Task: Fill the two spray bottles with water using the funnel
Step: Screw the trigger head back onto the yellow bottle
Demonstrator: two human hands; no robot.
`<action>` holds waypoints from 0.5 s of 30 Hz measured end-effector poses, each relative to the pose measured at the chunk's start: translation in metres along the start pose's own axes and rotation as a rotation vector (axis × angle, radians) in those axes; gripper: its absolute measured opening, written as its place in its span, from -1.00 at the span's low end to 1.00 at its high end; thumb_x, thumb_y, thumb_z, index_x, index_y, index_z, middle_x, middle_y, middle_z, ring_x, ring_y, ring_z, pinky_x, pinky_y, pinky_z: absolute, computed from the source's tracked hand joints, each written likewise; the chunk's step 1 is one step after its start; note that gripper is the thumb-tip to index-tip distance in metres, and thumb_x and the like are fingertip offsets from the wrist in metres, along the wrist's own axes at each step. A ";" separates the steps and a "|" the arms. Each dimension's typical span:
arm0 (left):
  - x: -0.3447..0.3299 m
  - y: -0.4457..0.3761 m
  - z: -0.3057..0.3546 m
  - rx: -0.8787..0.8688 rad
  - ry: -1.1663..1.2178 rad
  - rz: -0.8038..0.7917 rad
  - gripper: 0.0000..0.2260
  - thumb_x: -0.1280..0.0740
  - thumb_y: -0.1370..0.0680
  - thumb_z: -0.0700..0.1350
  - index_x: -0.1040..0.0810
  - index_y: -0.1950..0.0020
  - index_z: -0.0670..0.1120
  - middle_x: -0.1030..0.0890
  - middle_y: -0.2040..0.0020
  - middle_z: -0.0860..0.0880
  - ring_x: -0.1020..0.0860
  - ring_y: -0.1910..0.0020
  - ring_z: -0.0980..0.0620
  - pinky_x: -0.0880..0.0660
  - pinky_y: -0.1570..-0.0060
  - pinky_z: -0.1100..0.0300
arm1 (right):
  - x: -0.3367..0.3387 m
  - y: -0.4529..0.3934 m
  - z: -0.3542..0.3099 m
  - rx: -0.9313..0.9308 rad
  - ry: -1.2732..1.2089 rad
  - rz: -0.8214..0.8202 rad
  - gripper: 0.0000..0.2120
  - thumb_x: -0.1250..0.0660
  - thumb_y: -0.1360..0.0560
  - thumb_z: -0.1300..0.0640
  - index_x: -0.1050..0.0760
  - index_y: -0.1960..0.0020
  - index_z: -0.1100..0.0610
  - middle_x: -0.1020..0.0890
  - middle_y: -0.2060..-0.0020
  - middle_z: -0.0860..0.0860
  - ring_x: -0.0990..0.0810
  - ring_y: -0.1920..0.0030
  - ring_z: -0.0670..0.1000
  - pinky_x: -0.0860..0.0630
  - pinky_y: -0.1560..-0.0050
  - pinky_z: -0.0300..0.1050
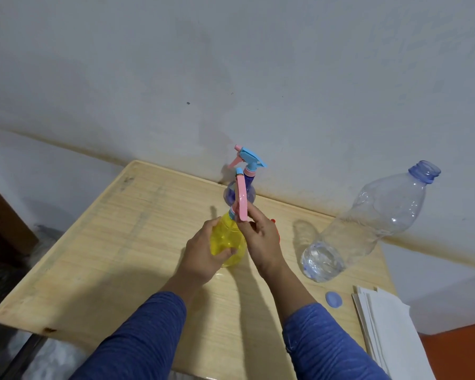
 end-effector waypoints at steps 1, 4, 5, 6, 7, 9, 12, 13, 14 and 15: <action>0.000 0.000 -0.001 -0.002 -0.005 -0.002 -0.41 -0.51 -0.37 -0.06 -0.36 -0.34 0.04 -0.57 -0.13 0.08 -0.52 -0.11 0.10 -0.44 -0.11 0.22 | 0.000 0.000 0.001 0.011 0.025 0.015 -0.71 -0.31 -0.52 0.05 -0.51 -0.24 -0.03 -0.65 -0.06 -0.04 -0.58 -0.09 0.00 -0.52 -0.16 0.05; 0.000 -0.001 -0.004 -0.009 -0.037 0.003 -0.42 -0.50 -0.36 -0.05 -0.36 -0.33 0.05 -0.57 -0.12 0.08 -0.53 -0.11 0.09 -0.46 -0.11 0.17 | -0.001 -0.002 0.000 -0.007 -0.032 0.113 -0.77 -0.43 -0.44 0.16 -0.55 -0.08 0.06 -0.66 0.06 -0.07 -0.60 0.03 -0.05 -0.55 -0.06 -0.05; 0.000 -0.001 -0.004 -0.007 -0.044 0.003 -0.42 -0.50 -0.36 -0.04 -0.35 -0.32 0.06 -0.57 -0.12 0.09 -0.54 -0.11 0.09 -0.47 -0.12 0.14 | -0.002 -0.003 -0.002 -0.027 -0.052 0.142 -0.76 -0.47 -0.40 0.15 -0.53 -0.04 0.07 -0.65 0.10 -0.10 -0.59 0.08 -0.09 -0.53 -0.01 -0.19; 0.000 -0.001 -0.003 -0.003 -0.052 0.002 -0.41 -0.51 -0.36 -0.03 -0.35 -0.32 0.07 -0.57 -0.13 0.09 -0.53 -0.12 0.09 -0.47 -0.12 0.12 | -0.003 -0.002 -0.004 -0.048 -0.057 0.165 -0.73 -0.50 -0.37 0.13 -0.50 -0.01 0.05 -0.62 0.13 -0.14 -0.56 0.11 -0.14 -0.49 0.07 -0.33; 0.000 -0.001 -0.003 0.001 -0.061 0.003 -0.41 -0.51 -0.35 -0.02 -0.35 -0.32 0.08 -0.57 -0.13 0.10 -0.53 -0.12 0.09 -0.47 -0.12 0.11 | -0.004 -0.001 -0.005 -0.055 -0.055 0.168 -0.70 -0.51 -0.35 0.11 -0.47 0.01 0.02 -0.60 0.14 -0.17 -0.55 0.11 -0.18 -0.44 0.12 -0.40; 0.000 -0.002 -0.002 0.009 -0.075 0.004 -0.41 -0.51 -0.35 -0.02 -0.35 -0.32 0.08 -0.57 -0.12 0.10 -0.53 -0.11 0.09 -0.47 -0.11 0.13 | -0.005 0.001 -0.006 -0.046 -0.065 0.137 -0.68 -0.49 -0.38 0.13 -0.42 -0.01 -0.10 -0.60 0.11 -0.23 -0.56 0.04 -0.22 -0.45 0.07 -0.37; 0.000 -0.001 -0.002 0.005 -0.063 -0.003 -0.42 -0.50 -0.36 -0.01 -0.35 -0.31 0.09 -0.58 -0.11 0.11 -0.54 -0.09 0.10 -0.48 -0.11 0.12 | -0.002 0.003 -0.005 -0.001 0.016 0.072 -0.75 -0.37 -0.49 0.13 -0.49 -0.14 -0.07 -0.63 0.04 -0.21 -0.57 0.02 -0.27 -0.48 0.00 -0.30; 0.000 -0.001 -0.002 0.001 -0.057 -0.003 -0.42 -0.50 -0.36 -0.01 -0.35 -0.31 0.09 -0.58 -0.11 0.11 -0.55 -0.09 0.10 -0.48 -0.11 0.12 | -0.001 0.002 -0.005 0.008 0.037 0.073 -0.77 -0.36 -0.50 0.14 -0.53 -0.15 0.00 -0.63 0.06 -0.17 -0.56 0.07 -0.25 -0.46 0.03 -0.30; -0.001 -0.001 -0.003 -0.002 -0.055 -0.001 -0.42 -0.50 -0.36 -0.01 -0.35 -0.31 0.08 -0.58 -0.11 0.11 -0.54 -0.09 0.11 -0.48 -0.10 0.13 | 0.000 0.001 -0.006 -0.002 0.021 0.093 -0.77 -0.39 -0.47 0.14 -0.55 -0.13 0.05 -0.63 0.08 -0.13 -0.56 0.12 -0.22 -0.46 0.06 -0.29; -0.001 -0.001 -0.003 -0.006 -0.057 0.003 -0.42 -0.51 -0.36 -0.02 -0.36 -0.32 0.08 -0.57 -0.12 0.11 -0.54 -0.09 0.11 -0.47 -0.09 0.16 | 0.000 -0.001 -0.007 -0.029 -0.026 0.123 -0.77 -0.44 -0.43 0.15 -0.55 -0.08 0.08 -0.63 0.10 -0.11 -0.55 0.14 -0.20 -0.47 0.07 -0.29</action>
Point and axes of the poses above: each hand's wrist, its own y-axis away from the middle knuckle, its own x-axis out of the back of the hand, z = x × y, the point moved 1 cm from there along -y, towards the middle knuckle
